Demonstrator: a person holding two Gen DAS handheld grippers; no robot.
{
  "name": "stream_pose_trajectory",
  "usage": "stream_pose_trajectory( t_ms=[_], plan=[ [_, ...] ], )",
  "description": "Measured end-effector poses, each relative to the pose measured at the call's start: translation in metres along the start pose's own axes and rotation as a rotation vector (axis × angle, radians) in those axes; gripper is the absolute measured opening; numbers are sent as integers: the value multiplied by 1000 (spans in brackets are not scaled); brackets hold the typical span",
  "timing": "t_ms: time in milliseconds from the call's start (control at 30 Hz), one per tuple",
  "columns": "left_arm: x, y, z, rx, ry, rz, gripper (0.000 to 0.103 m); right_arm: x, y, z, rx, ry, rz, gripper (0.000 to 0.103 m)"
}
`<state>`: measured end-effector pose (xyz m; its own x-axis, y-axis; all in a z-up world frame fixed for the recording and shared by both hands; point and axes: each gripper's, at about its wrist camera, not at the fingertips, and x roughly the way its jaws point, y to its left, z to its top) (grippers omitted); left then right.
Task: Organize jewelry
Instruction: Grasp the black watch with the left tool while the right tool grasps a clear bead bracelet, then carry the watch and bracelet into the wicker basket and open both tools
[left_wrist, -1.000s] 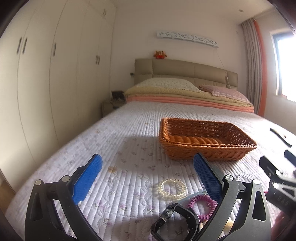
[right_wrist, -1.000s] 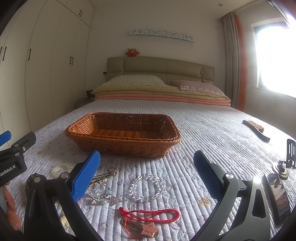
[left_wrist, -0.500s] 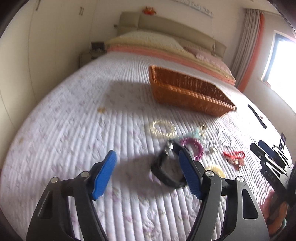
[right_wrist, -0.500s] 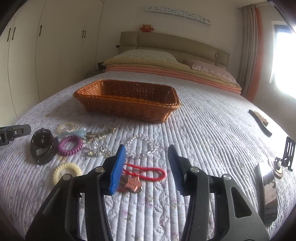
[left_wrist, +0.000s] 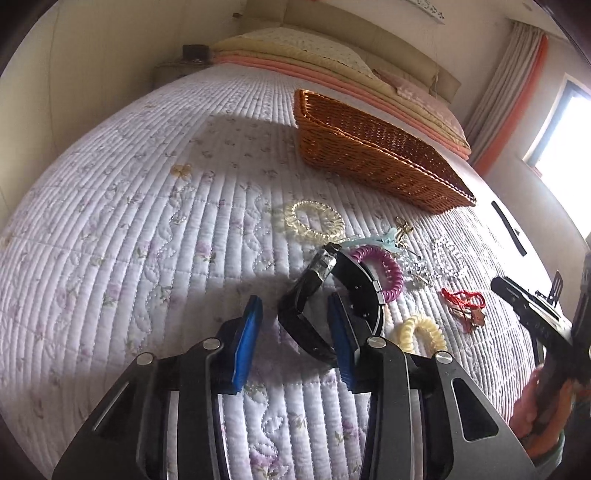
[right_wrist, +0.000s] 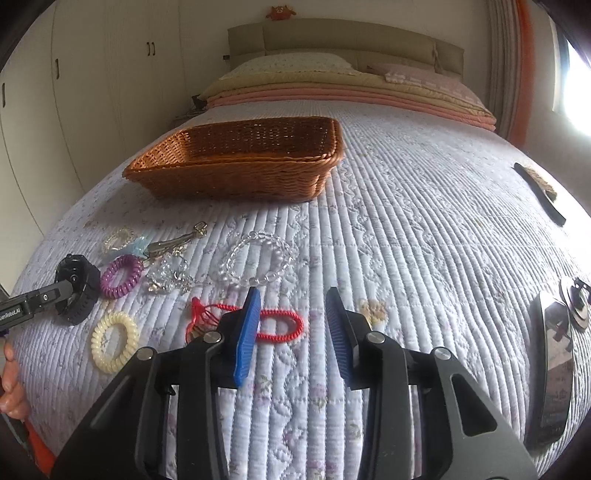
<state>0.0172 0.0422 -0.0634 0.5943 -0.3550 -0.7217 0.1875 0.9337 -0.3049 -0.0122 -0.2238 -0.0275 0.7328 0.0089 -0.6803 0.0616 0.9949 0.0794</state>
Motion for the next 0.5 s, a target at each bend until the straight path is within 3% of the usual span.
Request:
stream_pose_trajectory(
  t_ms=[67, 300, 400, 500],
  plan=[
    [3, 1, 2, -7, 8, 9, 27, 13, 2, 15, -16, 14, -2, 34],
    [8, -6, 4, 26, 19, 37, 27, 68, 5, 32, -7, 141, 7, 32],
    [10, -9, 3, 50, 16, 56, 24, 75, 11, 33, -45, 144, -19, 10],
    [11, -12, 1, 71, 5, 80, 19, 71, 15, 31, -59, 132, -18, 7]
  ],
)
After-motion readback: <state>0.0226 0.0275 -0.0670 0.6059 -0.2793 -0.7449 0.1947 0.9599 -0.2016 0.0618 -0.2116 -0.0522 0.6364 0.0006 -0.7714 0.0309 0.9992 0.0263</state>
